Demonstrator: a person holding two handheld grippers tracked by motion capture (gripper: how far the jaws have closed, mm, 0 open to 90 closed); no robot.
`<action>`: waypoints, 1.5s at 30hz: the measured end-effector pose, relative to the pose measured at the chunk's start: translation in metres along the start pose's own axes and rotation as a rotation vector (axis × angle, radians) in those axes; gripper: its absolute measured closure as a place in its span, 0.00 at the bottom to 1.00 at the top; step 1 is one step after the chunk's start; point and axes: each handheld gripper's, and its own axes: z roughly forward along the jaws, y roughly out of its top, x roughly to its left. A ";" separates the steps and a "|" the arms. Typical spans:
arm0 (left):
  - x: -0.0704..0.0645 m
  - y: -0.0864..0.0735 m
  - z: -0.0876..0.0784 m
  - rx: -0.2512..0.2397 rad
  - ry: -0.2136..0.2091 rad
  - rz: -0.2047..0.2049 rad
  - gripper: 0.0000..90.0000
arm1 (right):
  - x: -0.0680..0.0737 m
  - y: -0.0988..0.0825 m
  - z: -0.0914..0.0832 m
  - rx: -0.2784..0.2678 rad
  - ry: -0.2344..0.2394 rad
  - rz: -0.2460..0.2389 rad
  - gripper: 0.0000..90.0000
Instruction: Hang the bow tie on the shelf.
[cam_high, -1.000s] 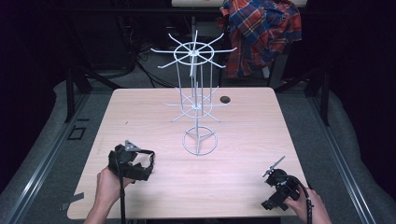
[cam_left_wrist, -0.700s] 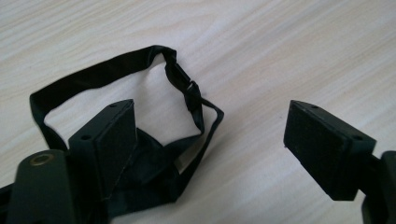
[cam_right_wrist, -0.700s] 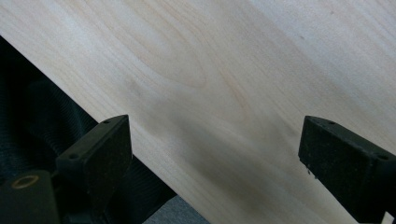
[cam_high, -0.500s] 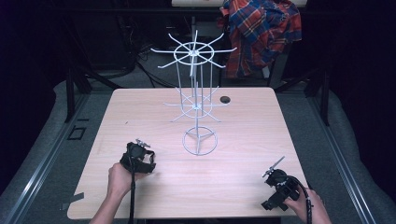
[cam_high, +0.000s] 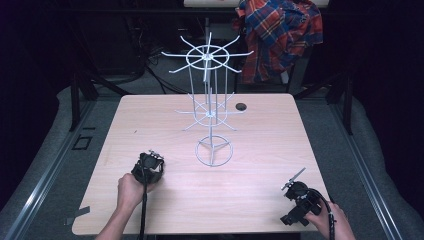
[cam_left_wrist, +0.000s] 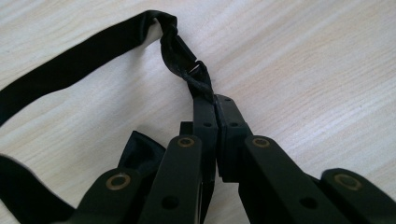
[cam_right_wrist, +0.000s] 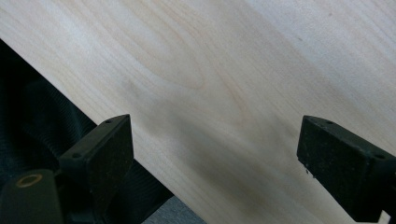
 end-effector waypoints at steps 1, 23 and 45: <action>0.001 -0.001 -0.002 -0.003 0.002 0.001 0.99 | -0.001 0.000 0.001 -0.002 0.000 0.003 0.11; 0.014 -0.006 -0.083 -0.394 -0.094 -0.032 0.99 | 0.000 -0.003 -0.003 -0.010 -0.024 0.006 0.11; 0.014 0.014 -0.106 -0.574 -0.184 -0.060 0.99 | -0.003 -0.003 -0.002 -0.014 -0.027 0.014 0.11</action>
